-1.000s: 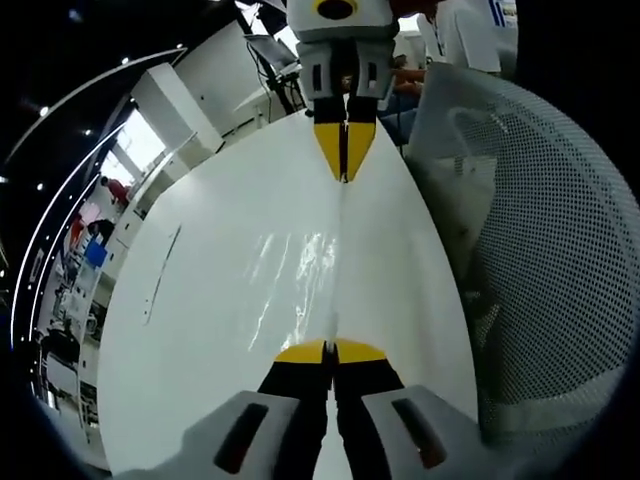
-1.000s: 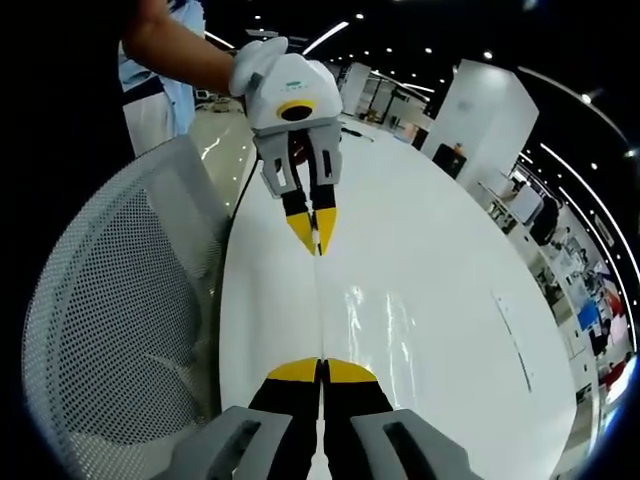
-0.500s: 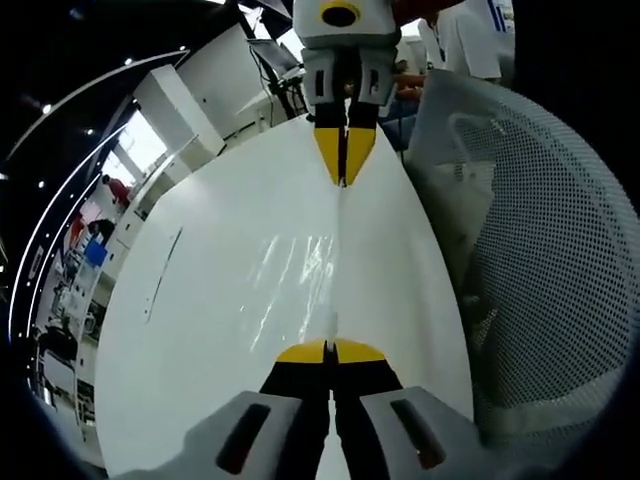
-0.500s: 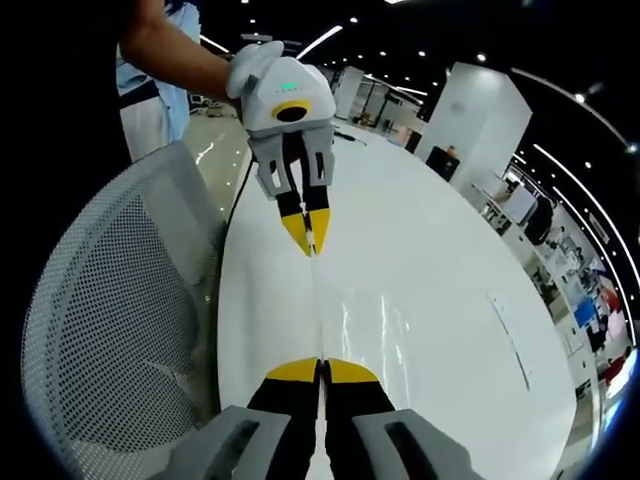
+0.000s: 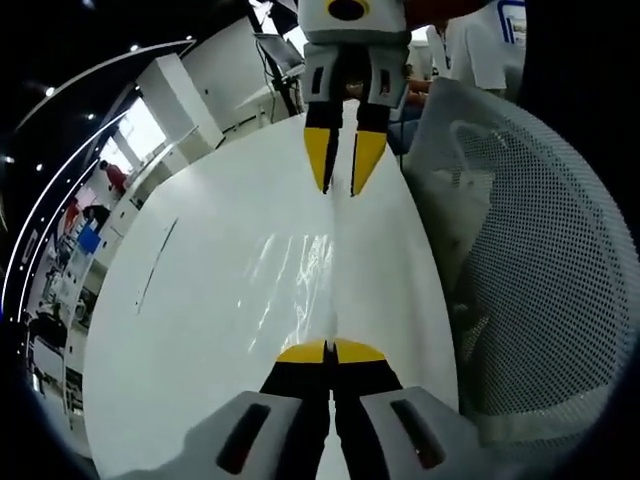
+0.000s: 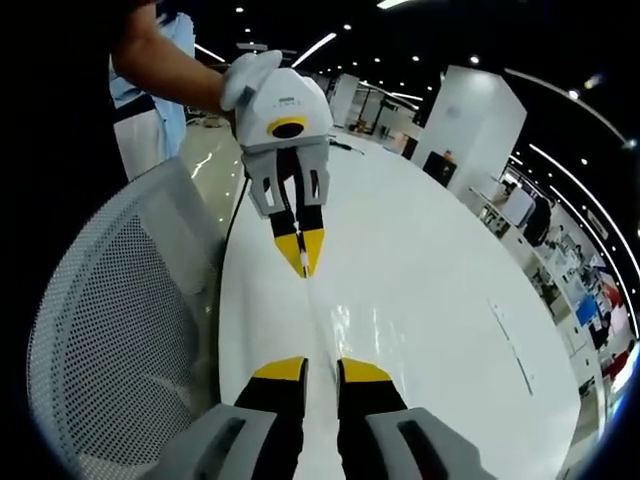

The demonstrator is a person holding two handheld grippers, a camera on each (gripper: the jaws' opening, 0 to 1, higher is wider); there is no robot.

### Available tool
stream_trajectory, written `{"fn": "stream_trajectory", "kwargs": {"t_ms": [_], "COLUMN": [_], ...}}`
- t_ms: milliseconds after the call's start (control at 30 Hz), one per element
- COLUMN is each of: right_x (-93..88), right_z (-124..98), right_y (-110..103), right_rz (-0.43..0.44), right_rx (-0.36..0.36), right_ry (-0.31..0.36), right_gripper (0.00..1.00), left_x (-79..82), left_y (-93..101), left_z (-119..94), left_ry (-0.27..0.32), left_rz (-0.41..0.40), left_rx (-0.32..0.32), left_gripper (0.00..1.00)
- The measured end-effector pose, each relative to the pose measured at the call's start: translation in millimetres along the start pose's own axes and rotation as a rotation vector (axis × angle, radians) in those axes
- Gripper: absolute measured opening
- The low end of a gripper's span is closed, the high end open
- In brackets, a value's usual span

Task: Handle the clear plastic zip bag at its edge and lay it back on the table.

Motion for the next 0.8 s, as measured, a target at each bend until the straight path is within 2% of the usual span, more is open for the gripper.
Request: {"fn": "stream_trajectory", "kwargs": {"t_ms": [800], "right_x": [19.8], "right_z": [14], "right_y": [7], "right_rz": [-0.012], "right_rx": [0.013], "right_ry": [0.041], "right_gripper": [0.12], "left_x": [10.2], "left_y": [-3.9], "left_z": [0], "left_ry": [0.029], "left_rz": [-0.015], "left_rx": [-0.020], "left_gripper": [0.00]}}
Point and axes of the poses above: the point that each gripper's makers call its tool centre point, and the gripper's own axes: z roughly forward along the fingers, y roughly to its right, x roughly out of its top, the point moved 7 cm from there along -z, roughly backward along the fingers, and after that the axes turned 14 degrees about y, right-handed, at the moved point
